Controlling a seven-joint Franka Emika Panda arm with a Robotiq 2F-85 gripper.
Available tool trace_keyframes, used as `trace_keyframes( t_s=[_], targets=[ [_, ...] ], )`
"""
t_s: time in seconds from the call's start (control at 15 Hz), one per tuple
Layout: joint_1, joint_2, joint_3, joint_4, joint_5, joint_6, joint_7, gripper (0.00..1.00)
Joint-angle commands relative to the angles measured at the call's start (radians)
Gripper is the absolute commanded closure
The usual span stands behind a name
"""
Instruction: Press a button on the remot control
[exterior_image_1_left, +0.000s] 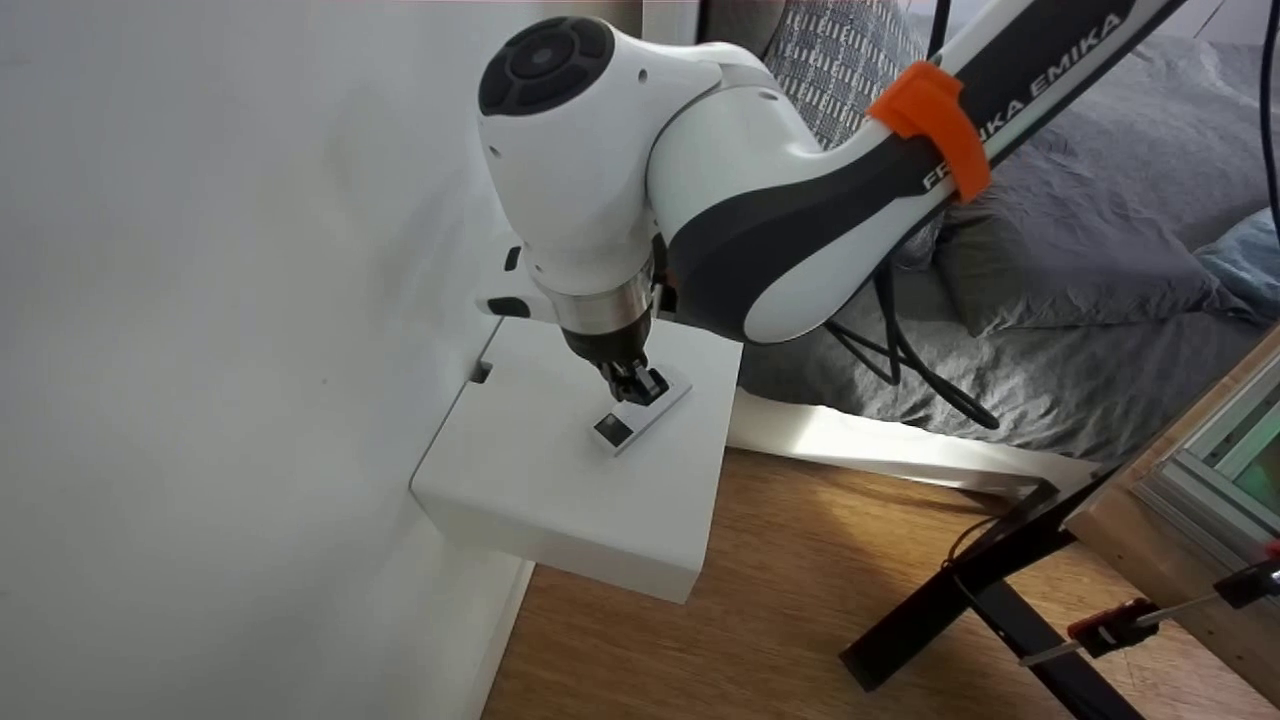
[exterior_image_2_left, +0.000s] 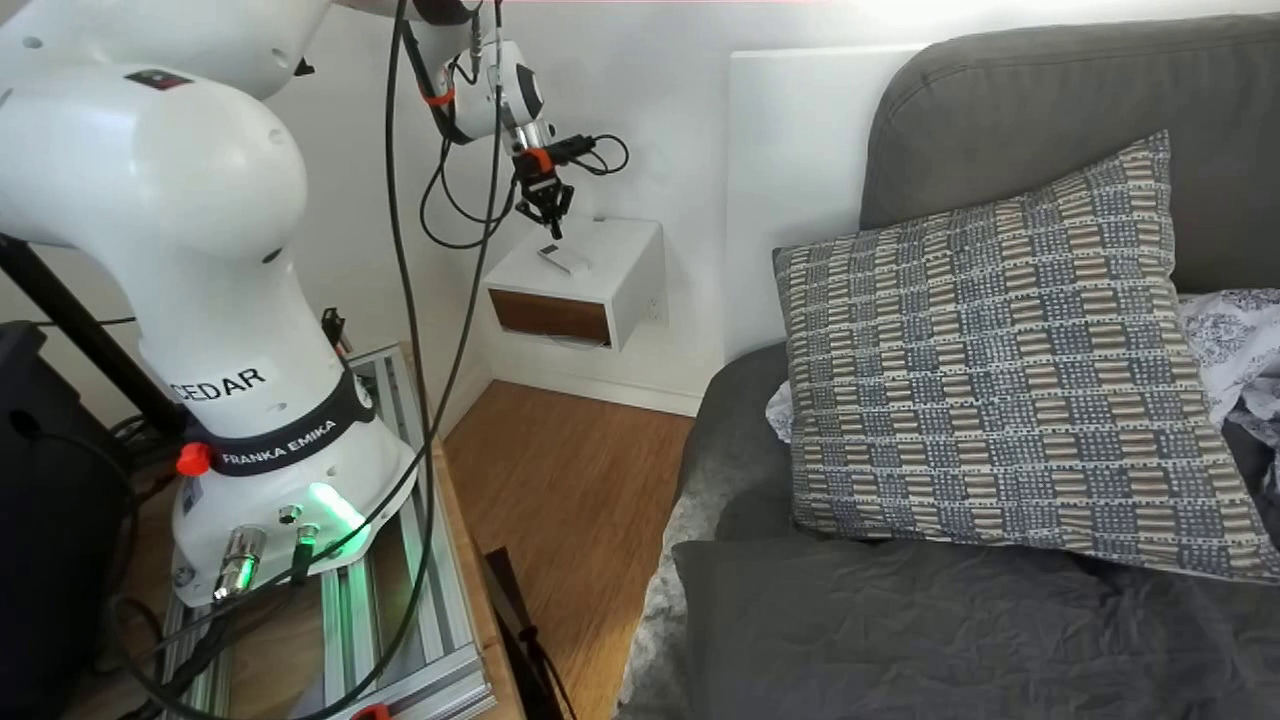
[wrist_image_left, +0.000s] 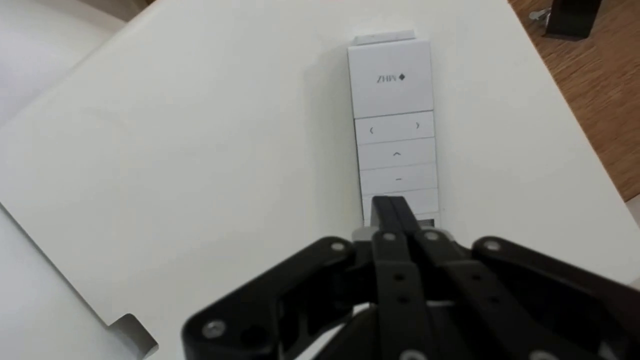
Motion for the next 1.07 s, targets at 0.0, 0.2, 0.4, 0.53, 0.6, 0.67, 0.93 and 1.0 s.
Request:
trace_keyframes(
  t_s=[0.0, 0.2, 0.4, 0.53, 0.6, 0.67, 0.93, 1.0],
  targets=[
    [0.016, 0.053, -0.001, 0.085, 0.045, -0.039, -0.054, 0.97],
    [0.018, 0.071, 0.000, 0.113, 0.065, -0.064, -0.067, 0.97],
    [0.021, 0.083, 0.000, 0.137, 0.084, -0.095, -0.075, 0.97],
    [0.026, 0.089, -0.001, 0.154, 0.094, -0.123, -0.075, 0.97],
    [0.029, 0.093, -0.002, 0.164, 0.098, -0.138, -0.075, 0.97],
    [0.031, 0.097, -0.003, 0.173, 0.103, -0.149, -0.076, 0.97],
    [0.035, 0.115, -0.006, 0.206, 0.119, -0.192, -0.074, 0.97],
    [0.036, 0.120, -0.008, 0.215, 0.121, -0.202, -0.072, 0.97]
  ],
)
